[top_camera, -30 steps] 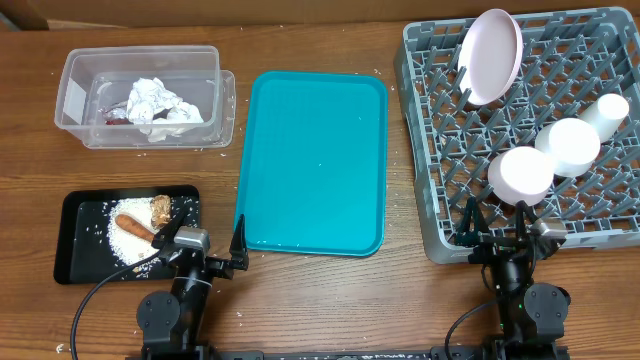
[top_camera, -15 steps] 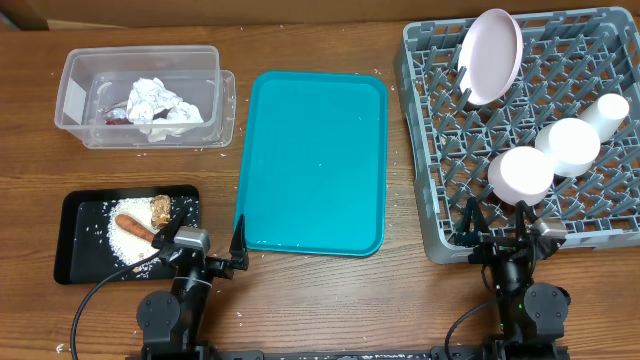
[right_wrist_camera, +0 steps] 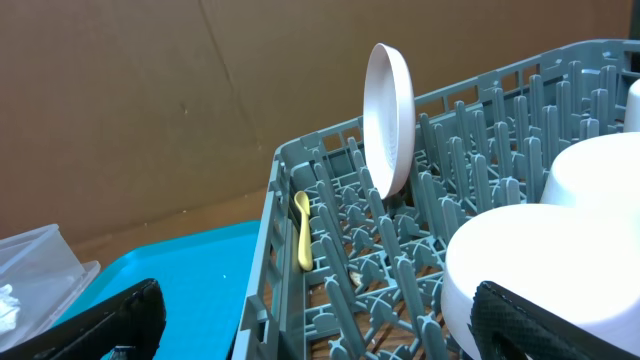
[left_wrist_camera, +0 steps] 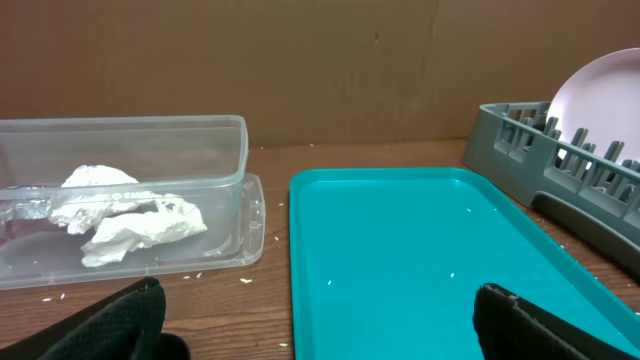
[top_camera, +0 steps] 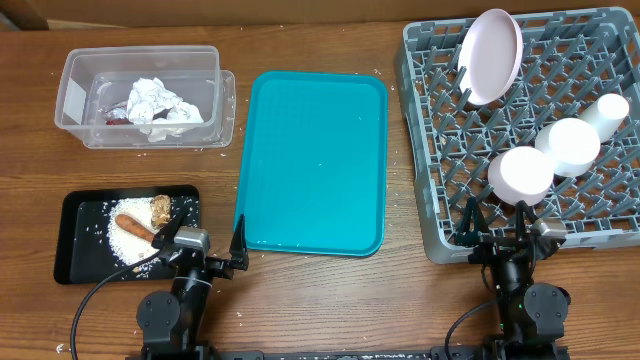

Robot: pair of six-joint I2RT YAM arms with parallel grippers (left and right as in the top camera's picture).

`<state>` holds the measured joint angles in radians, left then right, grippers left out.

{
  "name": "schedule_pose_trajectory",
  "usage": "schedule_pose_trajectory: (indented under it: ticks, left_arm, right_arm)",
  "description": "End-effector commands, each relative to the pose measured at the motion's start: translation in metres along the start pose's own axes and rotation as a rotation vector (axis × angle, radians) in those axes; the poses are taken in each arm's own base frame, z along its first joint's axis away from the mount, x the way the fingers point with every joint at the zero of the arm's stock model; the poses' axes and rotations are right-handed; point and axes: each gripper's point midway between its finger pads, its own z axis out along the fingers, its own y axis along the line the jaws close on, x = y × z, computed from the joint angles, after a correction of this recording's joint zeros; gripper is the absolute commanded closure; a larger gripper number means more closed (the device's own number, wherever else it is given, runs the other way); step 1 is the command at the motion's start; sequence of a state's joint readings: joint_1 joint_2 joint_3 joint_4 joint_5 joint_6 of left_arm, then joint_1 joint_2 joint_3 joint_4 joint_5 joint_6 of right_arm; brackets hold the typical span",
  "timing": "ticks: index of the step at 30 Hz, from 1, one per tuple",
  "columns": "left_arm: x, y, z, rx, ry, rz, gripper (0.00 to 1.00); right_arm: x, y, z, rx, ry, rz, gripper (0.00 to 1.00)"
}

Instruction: Sort waste into correct bins and load items into the dishwasher

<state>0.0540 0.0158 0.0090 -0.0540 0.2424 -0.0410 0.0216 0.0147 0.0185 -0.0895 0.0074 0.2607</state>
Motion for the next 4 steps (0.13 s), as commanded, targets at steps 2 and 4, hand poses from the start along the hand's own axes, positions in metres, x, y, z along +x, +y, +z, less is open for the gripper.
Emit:
schedule_pose_trajectory:
  ticks: [2,4]
  left_arm:
    - [-0.0004,0.0003,-0.0003,-0.004,-0.007,0.021,0.0]
    - [-0.0004,0.0003,-0.0003,-0.004,-0.007,0.021,0.0]
  right_arm:
    - [0.0014,0.0011,0.0,-0.008,-0.005,-0.006,0.0]
    - [0.0014,0.0011,0.0,-0.008,-0.005,-0.006,0.0]
